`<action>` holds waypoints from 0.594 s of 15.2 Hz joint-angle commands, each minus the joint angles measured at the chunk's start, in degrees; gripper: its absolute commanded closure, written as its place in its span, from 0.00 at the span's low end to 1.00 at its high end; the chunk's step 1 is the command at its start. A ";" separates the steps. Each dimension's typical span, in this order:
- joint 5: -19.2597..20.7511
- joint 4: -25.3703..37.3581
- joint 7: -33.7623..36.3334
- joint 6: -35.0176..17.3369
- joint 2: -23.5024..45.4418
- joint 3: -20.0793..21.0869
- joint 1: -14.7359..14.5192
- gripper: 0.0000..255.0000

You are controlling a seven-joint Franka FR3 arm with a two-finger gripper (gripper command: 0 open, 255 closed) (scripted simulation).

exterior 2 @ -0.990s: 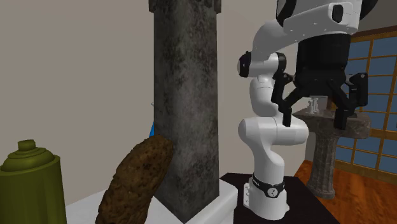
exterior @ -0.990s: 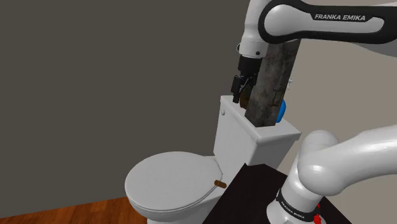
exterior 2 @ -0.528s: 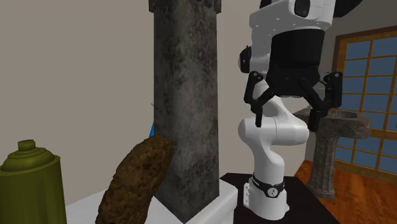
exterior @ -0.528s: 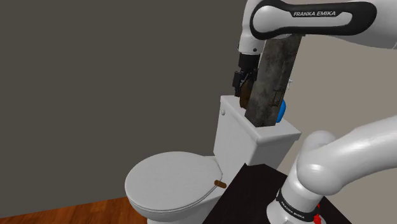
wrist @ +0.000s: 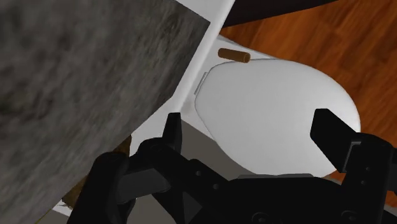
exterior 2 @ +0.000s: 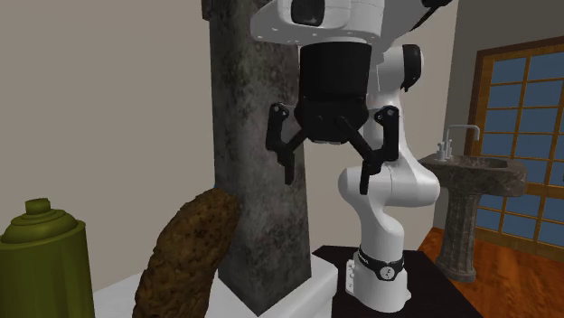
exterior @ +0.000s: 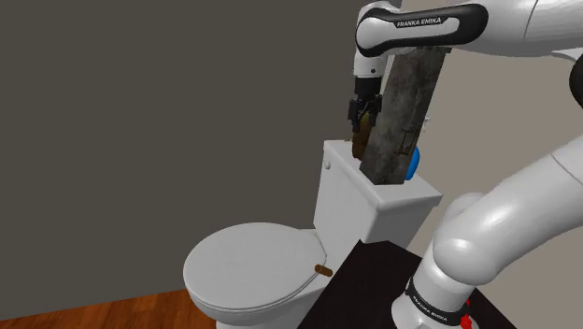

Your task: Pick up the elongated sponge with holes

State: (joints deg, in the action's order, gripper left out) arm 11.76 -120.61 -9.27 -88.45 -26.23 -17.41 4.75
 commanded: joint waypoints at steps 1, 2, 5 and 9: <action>0.52 4.18 -1.96 0.99 4.20 -1.95 0.61 0.00; 0.72 5.99 -2.94 1.31 6.16 -2.92 0.95 0.00; 0.94 11.77 -6.05 2.38 12.29 -5.78 2.03 0.00; 0.30 20.46 -10.60 4.14 21.18 -9.45 3.91 0.00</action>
State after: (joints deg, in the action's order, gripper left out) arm 12.11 -101.58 -19.13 -84.56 -6.80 -26.19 8.26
